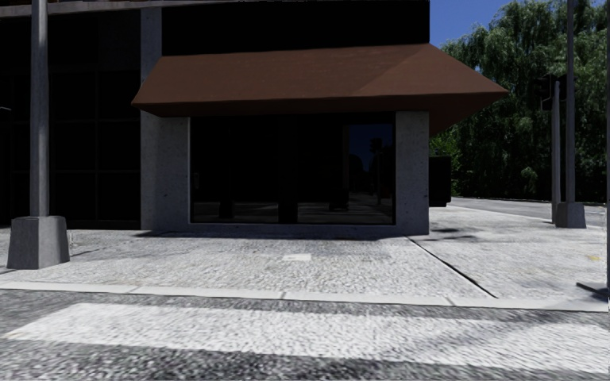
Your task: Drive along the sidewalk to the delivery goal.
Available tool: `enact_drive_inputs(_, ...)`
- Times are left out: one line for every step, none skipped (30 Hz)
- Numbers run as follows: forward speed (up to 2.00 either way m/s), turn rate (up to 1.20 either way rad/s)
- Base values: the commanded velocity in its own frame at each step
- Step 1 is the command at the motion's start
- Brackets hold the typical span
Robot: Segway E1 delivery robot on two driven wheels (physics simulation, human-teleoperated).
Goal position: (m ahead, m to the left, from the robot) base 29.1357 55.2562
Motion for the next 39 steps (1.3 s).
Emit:
enact_drive_inputs(1.57,0.00)
enact_drive_inputs(1.57,0.00)
enact_drive_inputs(1.57,0.00)
enact_drive_inputs(1.57,0.00)
enact_drive_inputs(1.57,0.00)
enact_drive_inputs(1.57,0.00)
enact_drive_inputs(1.57,0.00)
enact_drive_inputs(1.57,0.00)
enact_drive_inputs(1.57,0.00)
enact_drive_inputs(1.57,0.00)
enact_drive_inputs(1.57,0.00)
enact_drive_inputs(1.57,0.00)
enact_drive_inputs(1.57,0.00)
enact_drive_inputs(1.57,0.06)
enact_drive_inputs(1.57,0.06)
enact_drive_inputs(1.57,0.11)
enact_drive_inputs(1.57,0.15)
enact_drive_inputs(1.57,0.21)
enact_drive_inputs(1.57,0.26)
enact_drive_inputs(1.57,0.26)
enact_drive_inputs(1.57,0.29)
enact_drive_inputs(1.57,0.32)
enact_drive_inputs(1.57,0.33)
enact_drive_inputs(1.57,0.34)
enact_drive_inputs(1.57,0.35)
enact_drive_inputs(1.57,0.35)
enact_drive_inputs(1.57,0.37)
enact_drive_inputs(1.57,0.38)
enact_drive_inputs(1.57,0.39)
enact_drive_inputs(1.57,0.41)
enact_drive_inputs(1.57,0.41)
enact_drive_inputs(1.57,0.41)
enact_drive_inputs(1.57,0.41)
enact_drive_inputs(1.57,0.41)
enact_drive_inputs(1.56,0.41)
enact_drive_inputs(1.56,0.41)
enact_drive_inputs(1.56,0.41)
enact_drive_inputs(1.56,0.41)
enact_drive_inputs(1.56,0.41)
